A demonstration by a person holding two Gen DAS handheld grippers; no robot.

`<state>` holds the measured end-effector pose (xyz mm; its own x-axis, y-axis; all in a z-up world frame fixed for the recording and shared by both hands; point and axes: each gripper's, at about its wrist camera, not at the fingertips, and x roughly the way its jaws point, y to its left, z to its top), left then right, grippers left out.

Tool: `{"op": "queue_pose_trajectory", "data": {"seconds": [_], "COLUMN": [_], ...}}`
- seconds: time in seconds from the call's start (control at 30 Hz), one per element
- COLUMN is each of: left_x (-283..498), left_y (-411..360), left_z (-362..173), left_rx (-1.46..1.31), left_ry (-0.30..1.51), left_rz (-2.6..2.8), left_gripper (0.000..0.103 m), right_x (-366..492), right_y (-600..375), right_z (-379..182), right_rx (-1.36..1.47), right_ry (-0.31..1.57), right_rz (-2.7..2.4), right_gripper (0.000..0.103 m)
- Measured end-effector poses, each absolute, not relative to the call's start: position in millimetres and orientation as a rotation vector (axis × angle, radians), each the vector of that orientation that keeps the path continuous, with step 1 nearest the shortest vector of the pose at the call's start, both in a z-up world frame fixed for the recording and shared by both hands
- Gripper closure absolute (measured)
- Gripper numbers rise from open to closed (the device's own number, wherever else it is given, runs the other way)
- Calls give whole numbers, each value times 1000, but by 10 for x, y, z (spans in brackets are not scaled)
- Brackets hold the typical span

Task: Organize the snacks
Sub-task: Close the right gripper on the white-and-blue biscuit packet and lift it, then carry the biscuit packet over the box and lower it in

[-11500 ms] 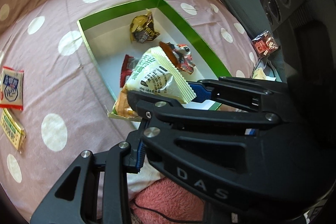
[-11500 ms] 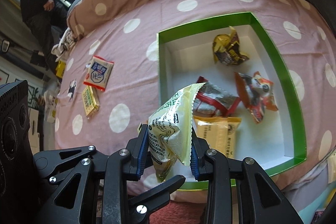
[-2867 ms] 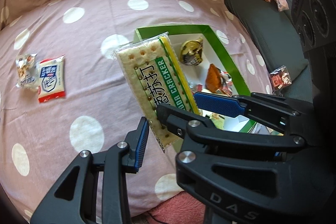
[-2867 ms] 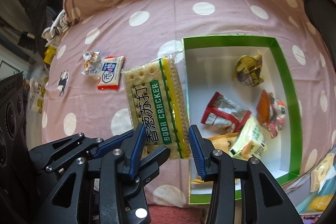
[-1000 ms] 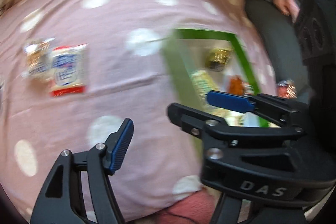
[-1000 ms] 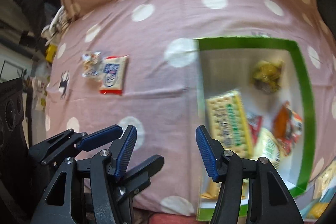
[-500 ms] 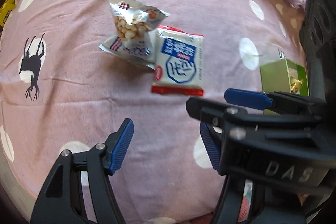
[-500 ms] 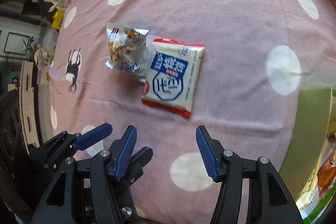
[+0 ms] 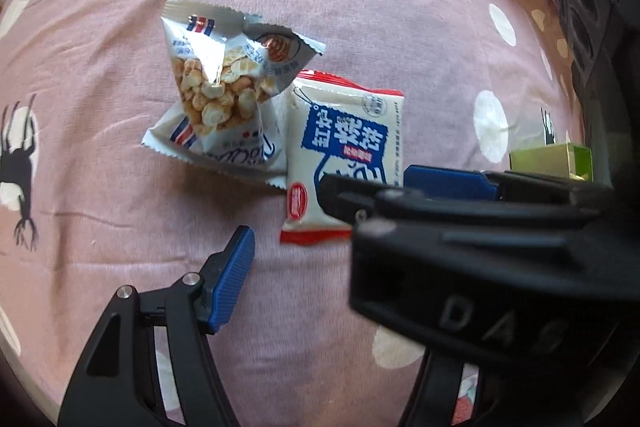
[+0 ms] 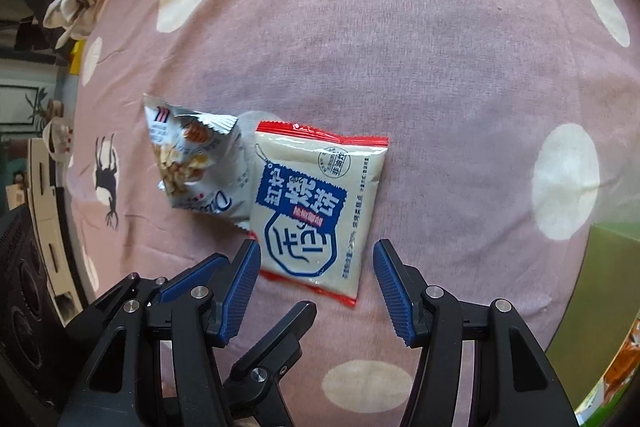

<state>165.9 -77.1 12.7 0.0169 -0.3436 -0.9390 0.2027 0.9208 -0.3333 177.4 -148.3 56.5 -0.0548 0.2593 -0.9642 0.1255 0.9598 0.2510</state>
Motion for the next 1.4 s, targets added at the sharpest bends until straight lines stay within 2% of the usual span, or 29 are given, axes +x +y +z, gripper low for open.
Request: {"op": "queue_pose_trajectory", "data": {"seconds": [0.23,0.33,0.37,0.4,0.83,1.4], "left_x": [1802,1837,1853,1814,1633,957], "left_y": [-736,-715,-697,-653,-578,-1116], "left_z": [77,90,91,94,208,906], "left_rx": [-160,-177,-199,-220,-218,-137], "left_ry": [1490,1454,1449,1458,1430,1317], "left_rz": [-438,-461,-481,-500,-526,-607], "left_gripper": [41,52,62,64,65,64], "right_x": [1812,1806,1800,1793,1645,1078], "right_y": [-1396,-1369,-1352,-1322,-1259,-1542], "right_z": [500,494,497,504,641,1336], "right_rx": [258,241,225,199,166,184], "right_ry": [1630,1627,1625,1621,1575,1445], "right_rz": [105,108,111,114,107,46], "right_gripper": [43,43,43,43,47,47]}}
